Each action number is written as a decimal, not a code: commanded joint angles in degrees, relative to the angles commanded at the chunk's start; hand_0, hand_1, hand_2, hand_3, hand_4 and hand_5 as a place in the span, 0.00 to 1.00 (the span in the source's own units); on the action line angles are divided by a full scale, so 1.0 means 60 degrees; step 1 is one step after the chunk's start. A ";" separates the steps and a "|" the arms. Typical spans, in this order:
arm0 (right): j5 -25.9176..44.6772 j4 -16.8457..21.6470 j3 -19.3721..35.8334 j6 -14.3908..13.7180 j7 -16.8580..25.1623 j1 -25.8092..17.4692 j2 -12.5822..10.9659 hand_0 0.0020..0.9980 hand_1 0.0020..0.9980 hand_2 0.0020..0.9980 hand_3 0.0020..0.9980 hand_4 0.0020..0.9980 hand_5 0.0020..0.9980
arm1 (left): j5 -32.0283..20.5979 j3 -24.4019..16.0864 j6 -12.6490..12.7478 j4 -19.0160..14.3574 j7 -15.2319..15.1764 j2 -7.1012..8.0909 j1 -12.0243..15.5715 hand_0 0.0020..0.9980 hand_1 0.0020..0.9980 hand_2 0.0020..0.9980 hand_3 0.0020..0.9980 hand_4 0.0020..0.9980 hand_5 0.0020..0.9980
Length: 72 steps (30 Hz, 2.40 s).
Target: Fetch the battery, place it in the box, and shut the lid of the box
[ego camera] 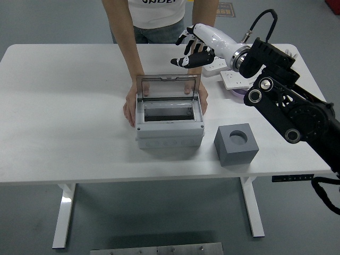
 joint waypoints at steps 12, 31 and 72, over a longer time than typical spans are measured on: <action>-0.0442 -0.1681 0.0650 -0.1650 0.1477 -0.0189 0.1365 0.58 0.60 0.62 0.65 0.85 0.49 | 0.0308 -0.0149 -0.0108 -0.0009 0.0103 0.0008 -0.0148 0.62 0.70 0.60 0.58 0.60 0.00; -0.0084 -0.2837 -0.0094 -0.2014 0.1850 -0.0620 0.1964 0.93 0.78 0.74 0.79 1.00 1.00 | 0.0466 -0.0203 -0.0181 -0.0006 0.0122 -0.0007 -0.0266 0.62 0.70 0.60 0.58 0.60 0.00; 0.0253 -0.1958 -0.1916 -0.1574 0.1371 -0.0509 0.0972 0.79 0.67 0.71 0.77 1.00 1.00 | 0.0246 -0.0082 -0.0037 0.0016 -0.0025 0.0006 -0.0225 0.62 0.70 0.60 0.58 0.60 0.00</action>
